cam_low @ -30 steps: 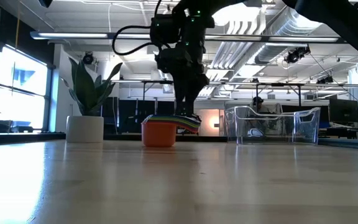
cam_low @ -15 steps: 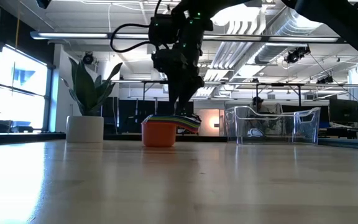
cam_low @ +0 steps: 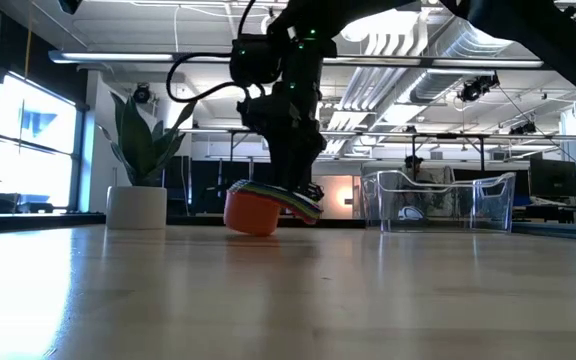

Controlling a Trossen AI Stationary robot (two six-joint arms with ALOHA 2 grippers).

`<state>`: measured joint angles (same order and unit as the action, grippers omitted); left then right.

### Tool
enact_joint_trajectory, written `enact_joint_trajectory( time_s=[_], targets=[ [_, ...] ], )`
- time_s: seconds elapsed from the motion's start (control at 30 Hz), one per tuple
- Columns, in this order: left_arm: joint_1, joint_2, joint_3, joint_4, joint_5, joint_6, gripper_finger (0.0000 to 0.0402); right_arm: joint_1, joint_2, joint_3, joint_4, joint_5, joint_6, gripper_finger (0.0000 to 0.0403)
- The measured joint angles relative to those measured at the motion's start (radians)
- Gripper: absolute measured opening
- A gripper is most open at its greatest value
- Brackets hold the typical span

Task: Nest measuring cups in basket
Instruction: Put the measuring cups into the bin

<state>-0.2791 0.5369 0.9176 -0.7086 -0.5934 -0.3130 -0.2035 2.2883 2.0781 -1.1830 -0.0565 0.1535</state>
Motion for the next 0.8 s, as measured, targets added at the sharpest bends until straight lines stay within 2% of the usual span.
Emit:
enact_joint_trajectory(
  time_s=[0.5, 0.8],
  targets=[
    [0.000, 0.000, 0.000, -0.001, -0.025, 0.001, 0.0046, -0.008, 0.001, 0.010, -0.048, 0.041, -0.019, 0.0242],
    [0.000, 0.000, 0.000, -0.001, -0.025, 0.001, 0.0046, -0.024, 0.001, 0.010, -0.010, 0.074, -0.050, 0.0242]
  ],
)
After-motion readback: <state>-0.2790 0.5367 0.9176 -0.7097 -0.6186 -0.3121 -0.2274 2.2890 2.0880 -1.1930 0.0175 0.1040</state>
